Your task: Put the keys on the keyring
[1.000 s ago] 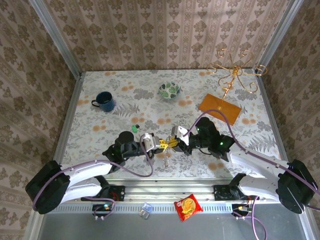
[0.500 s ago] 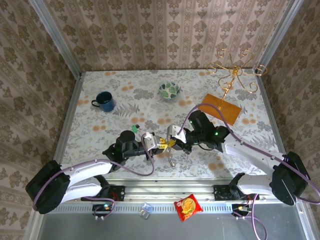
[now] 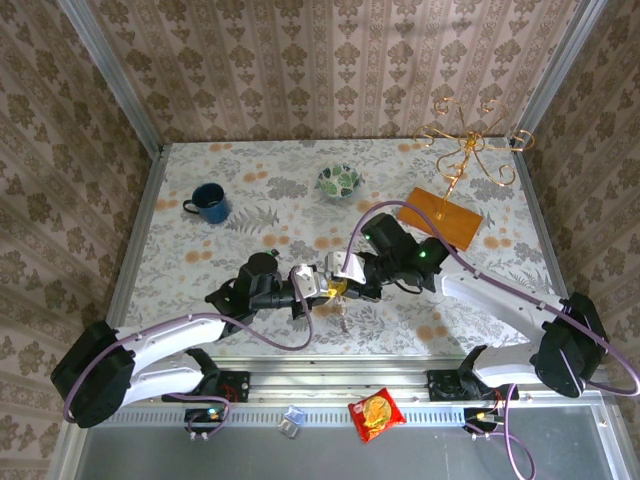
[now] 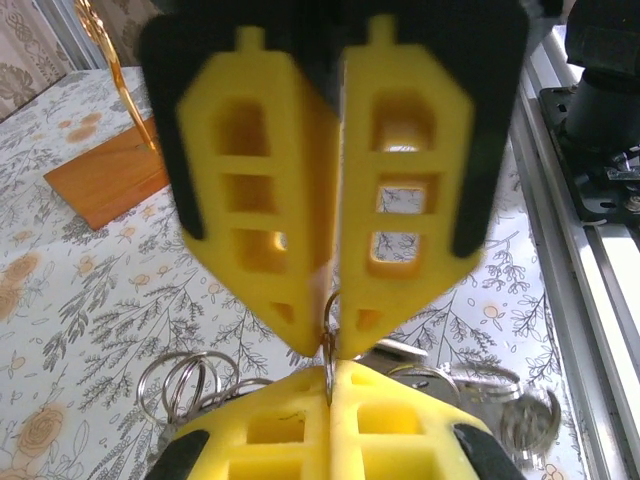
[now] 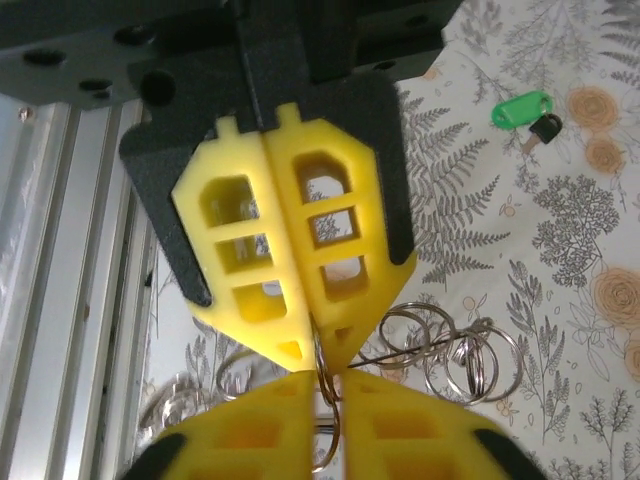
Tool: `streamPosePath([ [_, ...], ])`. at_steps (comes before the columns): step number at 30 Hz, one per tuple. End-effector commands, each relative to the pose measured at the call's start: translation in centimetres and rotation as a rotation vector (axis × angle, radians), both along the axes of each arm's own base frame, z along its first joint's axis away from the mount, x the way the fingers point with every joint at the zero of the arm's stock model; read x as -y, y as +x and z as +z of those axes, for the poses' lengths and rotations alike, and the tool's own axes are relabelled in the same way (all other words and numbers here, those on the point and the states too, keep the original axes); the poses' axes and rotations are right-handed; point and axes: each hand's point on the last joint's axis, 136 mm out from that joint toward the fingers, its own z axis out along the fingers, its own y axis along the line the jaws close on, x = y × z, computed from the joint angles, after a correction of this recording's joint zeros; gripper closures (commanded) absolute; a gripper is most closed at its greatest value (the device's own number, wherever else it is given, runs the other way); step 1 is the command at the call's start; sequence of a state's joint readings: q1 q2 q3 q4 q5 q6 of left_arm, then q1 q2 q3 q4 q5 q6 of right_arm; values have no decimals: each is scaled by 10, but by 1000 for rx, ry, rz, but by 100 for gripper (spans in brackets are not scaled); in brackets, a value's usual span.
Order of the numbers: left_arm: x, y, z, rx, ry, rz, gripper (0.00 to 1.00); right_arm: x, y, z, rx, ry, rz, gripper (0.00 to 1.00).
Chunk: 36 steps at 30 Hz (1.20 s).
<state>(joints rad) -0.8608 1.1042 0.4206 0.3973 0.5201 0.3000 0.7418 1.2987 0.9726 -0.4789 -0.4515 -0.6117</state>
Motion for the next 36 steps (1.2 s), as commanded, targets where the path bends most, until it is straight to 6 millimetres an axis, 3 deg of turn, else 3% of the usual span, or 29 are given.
streamPosePath([
  [1, 0, 3, 16, 42, -68, 18, 100, -2, 7, 26, 19, 174, -79, 76],
  [4, -1, 2, 20, 39, -107, 27, 100, 5, 8, 19, 26, 235, -138, 70],
  [10, -1, 1, 20, 32, -129, 27, 100, 7, 5, 6, -10, 309, -199, 69],
  [21, -2, 2, 18, 37, -125, 32, 100, 6, 2, 7, -68, 339, -212, 71],
  [30, -2, 1, 20, 50, -130, 26, 100, 13, 6, 1, -115, 313, -269, 89],
  [36, 0, 3, 32, 88, -173, 27, 100, 14, 13, -21, -176, 233, -307, 100],
])
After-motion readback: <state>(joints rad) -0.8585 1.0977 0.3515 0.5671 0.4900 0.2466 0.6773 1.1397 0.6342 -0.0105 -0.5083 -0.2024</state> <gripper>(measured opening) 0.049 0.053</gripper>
